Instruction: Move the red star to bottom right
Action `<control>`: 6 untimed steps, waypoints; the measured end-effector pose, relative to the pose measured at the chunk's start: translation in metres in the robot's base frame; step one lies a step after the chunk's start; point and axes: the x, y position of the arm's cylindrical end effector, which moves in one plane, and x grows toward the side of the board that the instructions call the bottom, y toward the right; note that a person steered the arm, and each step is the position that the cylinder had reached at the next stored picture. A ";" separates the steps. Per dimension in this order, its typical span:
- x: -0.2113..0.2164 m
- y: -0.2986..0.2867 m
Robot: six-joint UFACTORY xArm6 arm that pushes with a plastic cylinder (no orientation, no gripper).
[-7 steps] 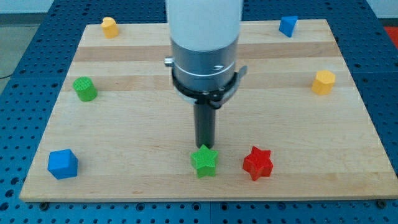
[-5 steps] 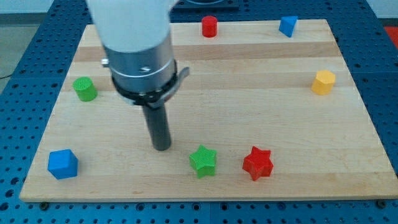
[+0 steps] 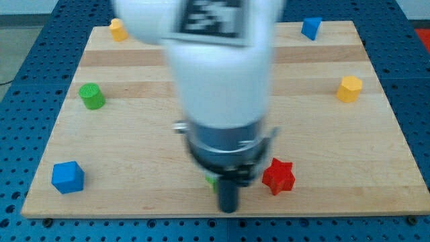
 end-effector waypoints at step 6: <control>-0.065 0.106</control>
